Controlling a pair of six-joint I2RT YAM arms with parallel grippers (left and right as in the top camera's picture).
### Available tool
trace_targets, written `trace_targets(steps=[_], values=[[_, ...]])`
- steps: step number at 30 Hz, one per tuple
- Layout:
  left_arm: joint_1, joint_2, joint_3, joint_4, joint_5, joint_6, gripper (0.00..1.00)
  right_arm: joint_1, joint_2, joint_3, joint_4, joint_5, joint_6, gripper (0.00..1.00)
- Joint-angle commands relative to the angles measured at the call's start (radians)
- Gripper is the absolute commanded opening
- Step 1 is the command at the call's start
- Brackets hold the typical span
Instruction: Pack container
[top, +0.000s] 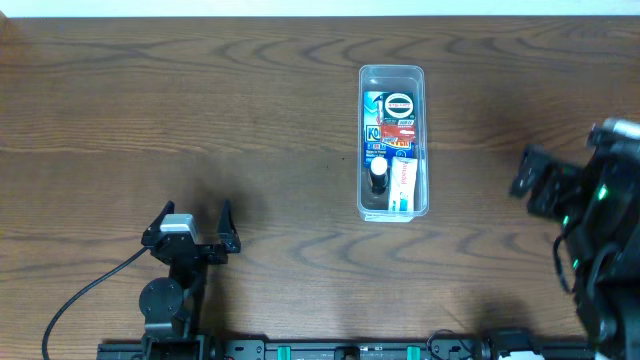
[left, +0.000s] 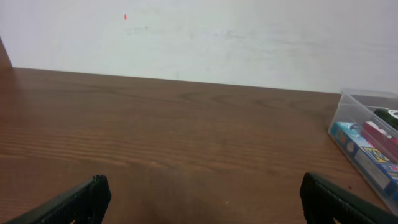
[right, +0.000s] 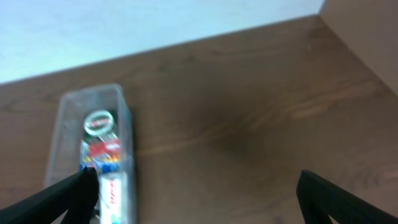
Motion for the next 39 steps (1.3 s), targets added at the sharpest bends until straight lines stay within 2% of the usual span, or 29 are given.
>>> trace_targets(steps=[1,7,13,18,32,39], values=[[0.004,-0.006,-0.014,-0.038,0.012,0.006,0.98,0.022,-0.111,-0.114,0.055,0.041,-0.013,0.99],[0.004,-0.006,-0.014,-0.038,0.012,0.006,0.98,0.022,-0.282,-0.396,0.26,-0.036,-0.053,0.99],[0.004,-0.006,-0.014,-0.038,0.012,0.006,0.98,0.017,-0.48,-0.752,0.628,-0.205,-0.119,0.99],[0.004,-0.006,-0.014,-0.038,0.012,0.006,0.98,-0.003,-0.613,-0.959,0.819,-0.249,-0.117,0.99],[0.004,-0.006,-0.014,-0.038,0.012,0.006,0.98,-0.026,-0.784,-1.159,0.991,-0.248,-0.106,0.99],[0.004,-0.006,-0.014,-0.038,0.012,0.006,0.98,-0.061,-0.799,-1.17,0.947,-0.241,-0.107,0.99]])
